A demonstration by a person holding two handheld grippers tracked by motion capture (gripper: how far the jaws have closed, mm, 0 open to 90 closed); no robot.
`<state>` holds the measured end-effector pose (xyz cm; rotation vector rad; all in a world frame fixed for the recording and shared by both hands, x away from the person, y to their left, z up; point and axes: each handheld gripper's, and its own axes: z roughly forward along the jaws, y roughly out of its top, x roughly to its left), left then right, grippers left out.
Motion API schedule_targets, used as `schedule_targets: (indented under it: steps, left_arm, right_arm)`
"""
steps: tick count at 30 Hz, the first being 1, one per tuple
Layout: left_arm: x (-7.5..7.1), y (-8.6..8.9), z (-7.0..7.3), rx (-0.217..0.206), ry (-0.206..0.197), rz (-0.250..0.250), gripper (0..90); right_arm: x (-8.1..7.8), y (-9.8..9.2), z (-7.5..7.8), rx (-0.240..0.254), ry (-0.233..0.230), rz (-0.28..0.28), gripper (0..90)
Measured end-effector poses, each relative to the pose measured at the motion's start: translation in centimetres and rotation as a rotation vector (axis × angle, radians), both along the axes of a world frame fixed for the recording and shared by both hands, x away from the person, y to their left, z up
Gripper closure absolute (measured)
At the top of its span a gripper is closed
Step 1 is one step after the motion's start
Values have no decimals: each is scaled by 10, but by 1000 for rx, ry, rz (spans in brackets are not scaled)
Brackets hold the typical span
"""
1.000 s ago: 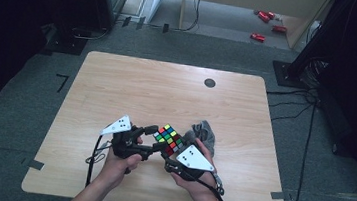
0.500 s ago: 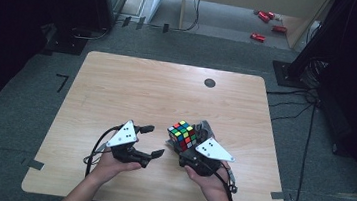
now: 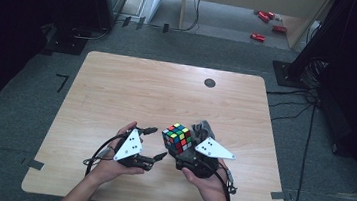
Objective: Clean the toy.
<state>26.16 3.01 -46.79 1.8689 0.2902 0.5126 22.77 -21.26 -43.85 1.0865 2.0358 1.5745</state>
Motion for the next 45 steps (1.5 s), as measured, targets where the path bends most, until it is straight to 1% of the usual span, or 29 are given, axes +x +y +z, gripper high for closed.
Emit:
schedule_targets:
  steps: [3,6,9,11,16,19,26,28,29,30,32,35,36,38,39,41,43,44,45]
  left_arm:
    - [-1,-3,-3,19,-38,6,205]
    - [-2,-4,-3,23,-60,9,197]
    - [-2,-4,-3,18,-66,0,188]
    - [-3,-5,-4,26,-76,-7,188]
    - [-6,-8,-6,41,-106,-17,173]
    - [-7,-10,-6,47,-119,-21,172]
    - [-10,-14,-8,59,-132,-32,177]
    - [-11,-14,-9,55,-137,-38,206]
    - [-12,-14,-9,51,-148,-34,216]
    - [-13,-14,-9,46,-151,-31,228]
    - [-12,-14,-10,45,-140,-36,238]
    - [-13,-14,-11,59,-151,-39,253]
    - [-14,-14,-11,60,-156,-48,267]
    - [-15,-15,-11,63,-161,-56,331]
    - [-15,-15,-11,58,-155,-55,333]
    - [-14,-15,-11,53,-140,-55,335]
    - [-13,-15,-11,53,-126,-45,337]
    - [-12,-14,-11,54,-120,-38,337]
    - [-10,-12,-11,54,-105,-31,337]
  right_arm:
    - [-1,2,1,25,32,12,344]
    - [-1,6,2,35,73,33,344]
    - [-1,10,2,18,114,53,343]
    - [-1,12,1,15,130,61,344]
    - [0,14,2,6,192,79,343]
    - [0,15,1,1,209,83,343]
    - [0,23,-1,-15,246,103,342]
    - [1,23,-2,-7,259,102,342]
    - [1,22,-2,0,274,103,342]
    - [2,21,-2,14,287,101,341]
    - [4,19,-3,48,330,98,341]
    - [6,19,-5,53,352,93,338]
    - [6,20,-6,52,357,90,335]
    - [7,19,-7,66,355,81,316]
    - [8,19,-7,68,358,82,314]
    - [8,17,-7,68,347,82,304]
    - [8,16,-5,56,320,84,291]
    - [7,16,-5,46,296,80,277]
    - [6,15,-3,39,273,75,257]
